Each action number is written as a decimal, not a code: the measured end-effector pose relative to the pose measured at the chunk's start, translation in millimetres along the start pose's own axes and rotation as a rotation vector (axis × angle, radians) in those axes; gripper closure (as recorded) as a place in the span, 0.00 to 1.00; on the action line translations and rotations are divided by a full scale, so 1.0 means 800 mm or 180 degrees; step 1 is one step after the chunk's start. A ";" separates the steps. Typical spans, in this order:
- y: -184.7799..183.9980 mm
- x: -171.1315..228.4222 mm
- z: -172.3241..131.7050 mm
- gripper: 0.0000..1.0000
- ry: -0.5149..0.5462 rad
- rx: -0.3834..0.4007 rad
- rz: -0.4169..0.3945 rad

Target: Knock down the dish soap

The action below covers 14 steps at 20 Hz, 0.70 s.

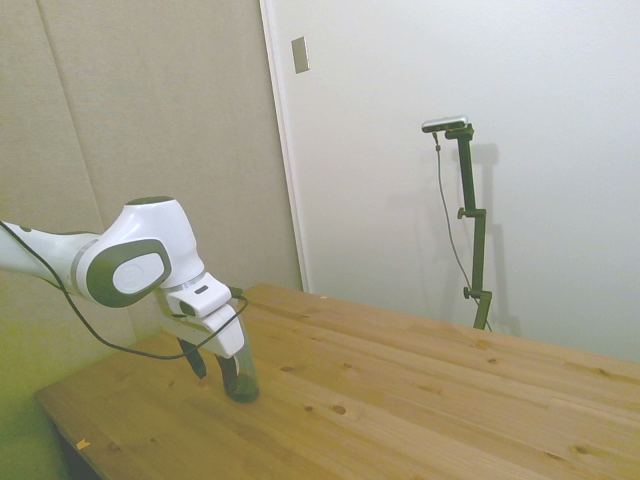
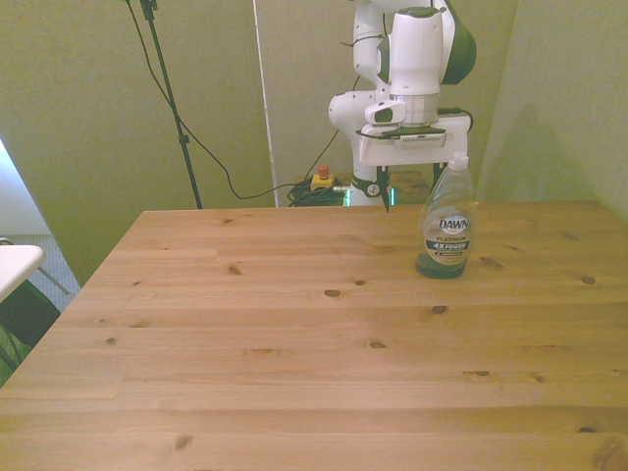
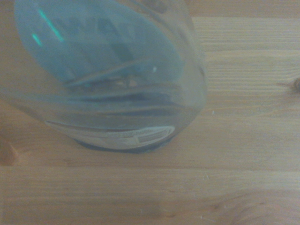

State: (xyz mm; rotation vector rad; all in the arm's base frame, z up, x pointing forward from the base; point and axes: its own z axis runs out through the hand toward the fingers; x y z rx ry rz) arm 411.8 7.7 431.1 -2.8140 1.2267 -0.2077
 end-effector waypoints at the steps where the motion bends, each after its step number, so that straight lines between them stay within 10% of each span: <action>1: 0.000 0.000 0.000 0.00 0.0000 0.0000 0.0000; 2: 0.000 0.000 0.000 1.00 0.0001 -0.0001 -0.0001; 14: -0.014 -0.064 -0.034 1.00 0.0285 0.0136 0.0250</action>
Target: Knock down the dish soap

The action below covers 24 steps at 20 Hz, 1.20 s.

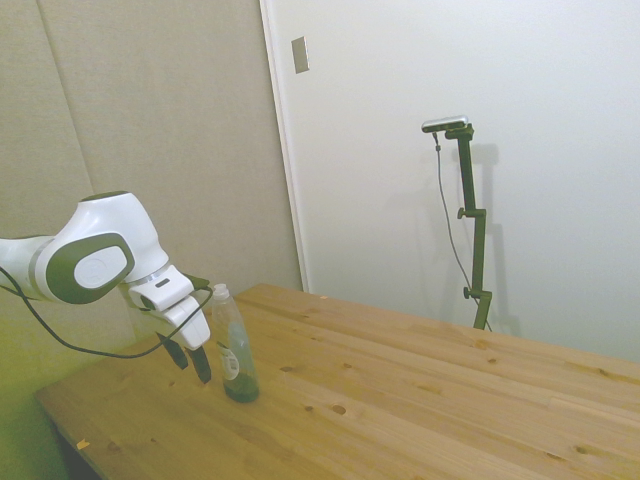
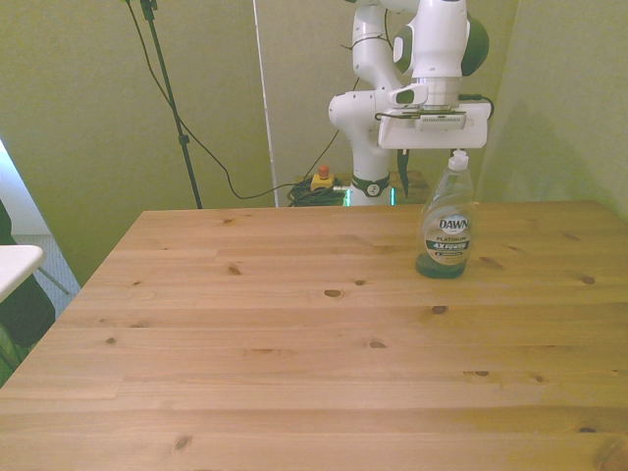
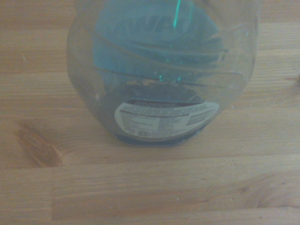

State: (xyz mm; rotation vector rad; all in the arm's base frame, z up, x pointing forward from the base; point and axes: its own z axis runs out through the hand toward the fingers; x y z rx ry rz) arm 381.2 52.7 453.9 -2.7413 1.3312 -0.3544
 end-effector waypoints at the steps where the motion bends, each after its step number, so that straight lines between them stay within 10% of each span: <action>1: -0.001 -0.001 -0.001 1.00 0.0016 0.0016 0.0021; 24: -0.050 0.016 -0.019 1.00 0.0353 0.0057 0.0252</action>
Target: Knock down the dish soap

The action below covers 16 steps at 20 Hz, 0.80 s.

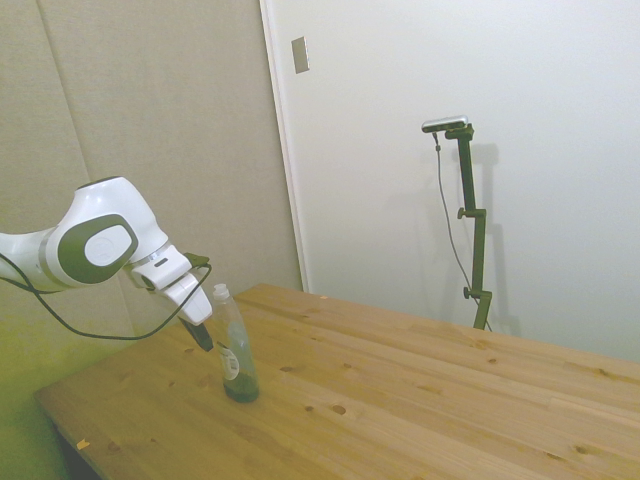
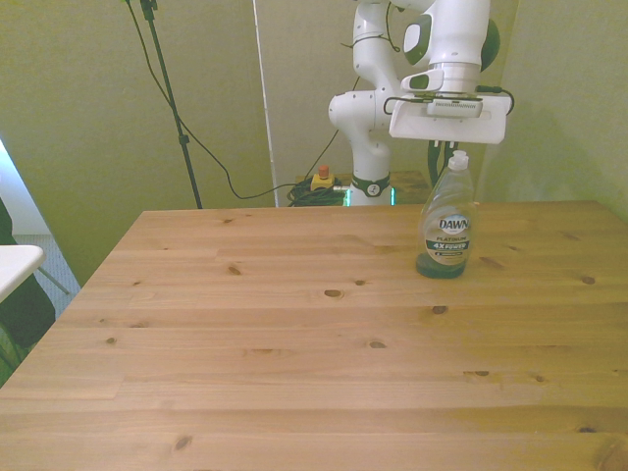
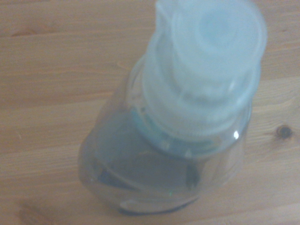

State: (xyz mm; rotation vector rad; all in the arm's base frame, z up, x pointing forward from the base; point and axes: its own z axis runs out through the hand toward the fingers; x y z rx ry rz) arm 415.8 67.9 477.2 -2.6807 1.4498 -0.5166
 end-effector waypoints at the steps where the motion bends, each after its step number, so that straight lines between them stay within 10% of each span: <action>1: -0.005 0.007 -0.001 1.00 0.0013 0.0004 0.0024; 16: -0.127 0.098 0.085 1.00 0.0028 0.0018 0.0258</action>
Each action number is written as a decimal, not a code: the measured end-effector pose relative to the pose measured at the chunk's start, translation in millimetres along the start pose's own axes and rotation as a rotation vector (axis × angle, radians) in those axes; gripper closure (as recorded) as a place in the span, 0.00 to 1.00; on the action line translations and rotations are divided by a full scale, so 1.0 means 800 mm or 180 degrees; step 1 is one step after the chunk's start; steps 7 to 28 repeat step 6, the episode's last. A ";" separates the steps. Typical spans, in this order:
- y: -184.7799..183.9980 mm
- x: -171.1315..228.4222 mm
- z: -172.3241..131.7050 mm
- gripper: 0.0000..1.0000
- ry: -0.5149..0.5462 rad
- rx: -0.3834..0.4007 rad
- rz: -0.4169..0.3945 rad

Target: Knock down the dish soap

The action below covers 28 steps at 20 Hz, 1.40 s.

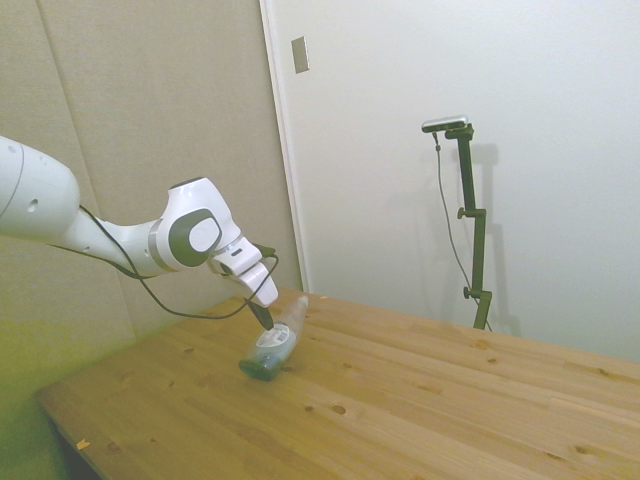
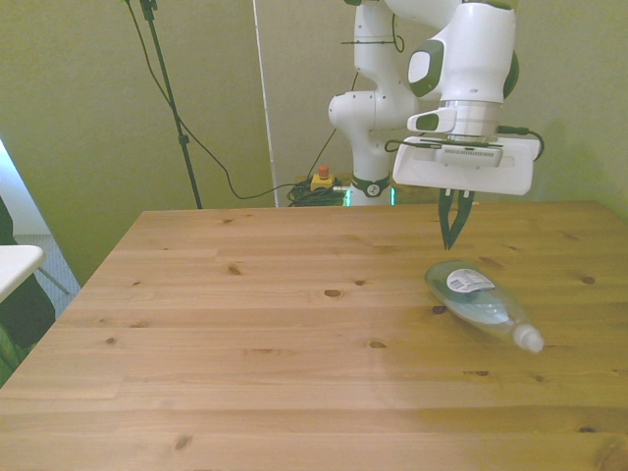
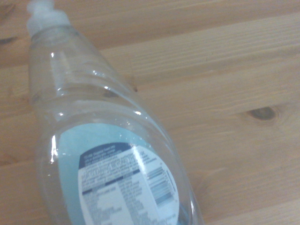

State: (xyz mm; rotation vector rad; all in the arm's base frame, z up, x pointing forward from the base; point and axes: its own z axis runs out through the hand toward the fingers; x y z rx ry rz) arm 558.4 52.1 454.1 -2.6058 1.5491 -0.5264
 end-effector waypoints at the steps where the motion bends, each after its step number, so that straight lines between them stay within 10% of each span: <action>1: -0.004 0.003 0.001 1.00 0.0011 0.0006 0.0006; 28: -0.027 0.025 0.015 1.00 0.0028 0.0061 0.0067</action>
